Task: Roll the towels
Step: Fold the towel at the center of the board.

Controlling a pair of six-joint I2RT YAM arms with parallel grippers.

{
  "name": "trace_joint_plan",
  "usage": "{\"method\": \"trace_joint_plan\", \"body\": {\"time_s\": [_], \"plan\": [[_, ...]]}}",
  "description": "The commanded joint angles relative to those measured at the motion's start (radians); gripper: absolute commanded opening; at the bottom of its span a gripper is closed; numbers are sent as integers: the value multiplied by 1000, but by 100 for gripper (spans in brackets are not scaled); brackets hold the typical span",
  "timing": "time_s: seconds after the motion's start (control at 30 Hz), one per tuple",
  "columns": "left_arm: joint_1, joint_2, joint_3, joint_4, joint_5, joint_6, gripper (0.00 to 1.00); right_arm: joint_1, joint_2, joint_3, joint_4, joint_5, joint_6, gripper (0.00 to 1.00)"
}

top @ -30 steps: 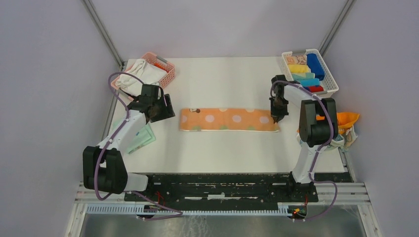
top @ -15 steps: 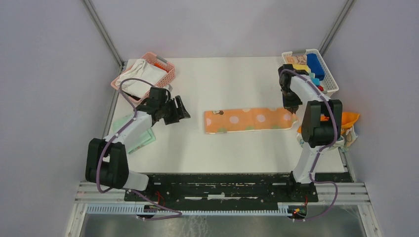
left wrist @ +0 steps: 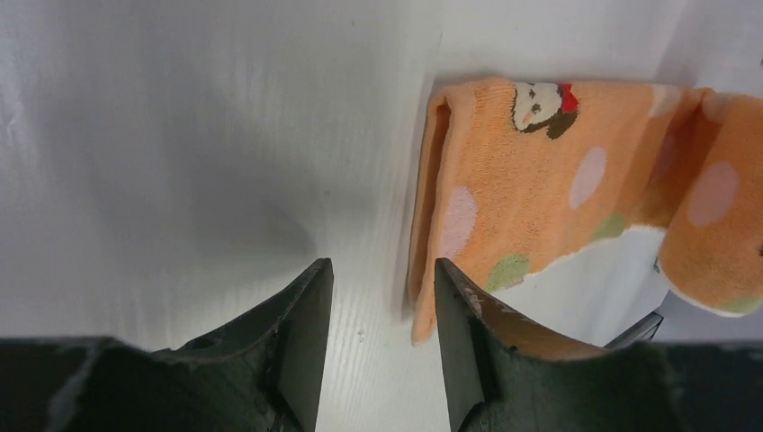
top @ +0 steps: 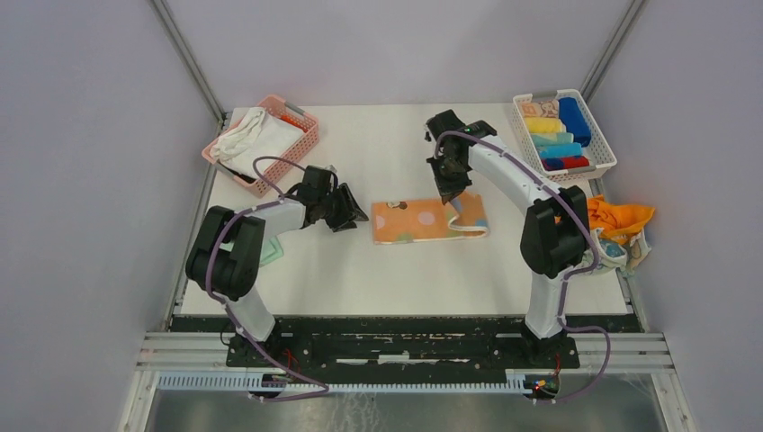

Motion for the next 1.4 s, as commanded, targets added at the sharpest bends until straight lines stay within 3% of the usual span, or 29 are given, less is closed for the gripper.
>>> {"method": "trace_joint_plan", "body": {"time_s": [0.0,0.47,0.83,0.97,1.1,1.23,1.37], "plan": [[-23,44,34,83,12,-58,50,67,43,96,-14,-67,69,1],[-62,111,55,79,11,-48,25,213,165,270,-14,-106,183,1],[-76,108,61,62,1,-37,20,244,243,312,21,-97,239,3],[-78,104,57,56,-8,-35,20,245,282,295,56,-104,249,12],[-78,91,52,43,-28,-31,21,245,284,273,100,-174,247,33],[-78,60,41,18,-71,-25,26,243,210,222,150,-203,218,48],[-78,28,28,-1,-98,-17,29,204,72,83,239,-223,199,54]]}}
